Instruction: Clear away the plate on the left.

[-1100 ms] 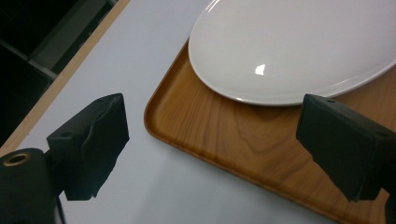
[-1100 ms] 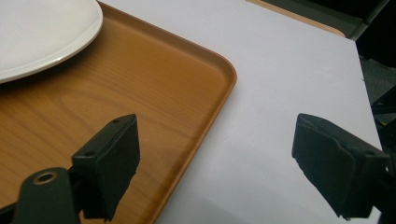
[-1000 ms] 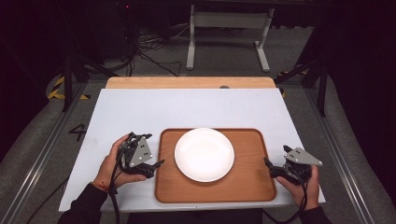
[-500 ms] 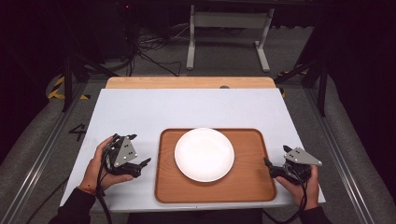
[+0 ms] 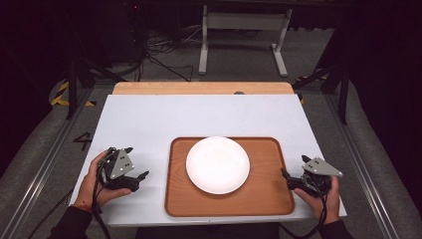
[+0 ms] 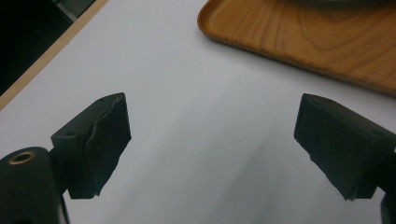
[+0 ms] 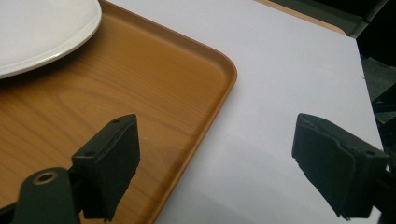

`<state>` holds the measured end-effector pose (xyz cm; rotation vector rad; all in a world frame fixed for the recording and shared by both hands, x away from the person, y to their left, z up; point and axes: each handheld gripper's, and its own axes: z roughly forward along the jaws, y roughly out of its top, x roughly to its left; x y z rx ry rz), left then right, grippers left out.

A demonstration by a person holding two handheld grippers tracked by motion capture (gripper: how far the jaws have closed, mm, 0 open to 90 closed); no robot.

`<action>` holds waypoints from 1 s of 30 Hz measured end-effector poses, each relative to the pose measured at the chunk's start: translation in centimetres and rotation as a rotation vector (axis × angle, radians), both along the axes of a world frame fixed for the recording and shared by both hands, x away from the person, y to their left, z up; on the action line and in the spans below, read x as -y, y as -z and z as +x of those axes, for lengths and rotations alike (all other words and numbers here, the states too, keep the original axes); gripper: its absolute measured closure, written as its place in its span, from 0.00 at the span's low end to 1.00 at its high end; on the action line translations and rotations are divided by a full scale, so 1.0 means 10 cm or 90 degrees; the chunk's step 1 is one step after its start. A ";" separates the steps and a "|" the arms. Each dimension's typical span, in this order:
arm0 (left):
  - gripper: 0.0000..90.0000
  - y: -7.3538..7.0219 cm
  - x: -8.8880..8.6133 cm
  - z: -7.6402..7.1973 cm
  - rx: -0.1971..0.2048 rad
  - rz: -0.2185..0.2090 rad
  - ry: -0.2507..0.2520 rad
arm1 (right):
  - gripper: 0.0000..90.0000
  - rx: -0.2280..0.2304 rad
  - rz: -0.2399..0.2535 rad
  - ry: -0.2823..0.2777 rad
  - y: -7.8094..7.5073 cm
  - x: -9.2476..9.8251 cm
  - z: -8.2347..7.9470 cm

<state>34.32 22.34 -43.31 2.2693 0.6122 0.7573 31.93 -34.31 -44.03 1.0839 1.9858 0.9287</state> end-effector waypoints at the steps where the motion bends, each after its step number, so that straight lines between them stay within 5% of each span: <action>1: 0.13 0.01 -0.01 -0.01 -0.001 0.001 -0.002 | 0.17 0.000 0.000 0.000 0.00 0.00 0.00; 14: 0.13 0.09 -0.23 -0.08 -0.017 -0.013 -0.016 | 0.17 -0.004 -0.003 -0.001 0.00 -0.01 0.00; 30: 0.14 0.19 -0.60 -0.17 -0.041 -0.057 -0.084 | 0.17 -0.009 0.001 0.000 0.01 0.00 0.01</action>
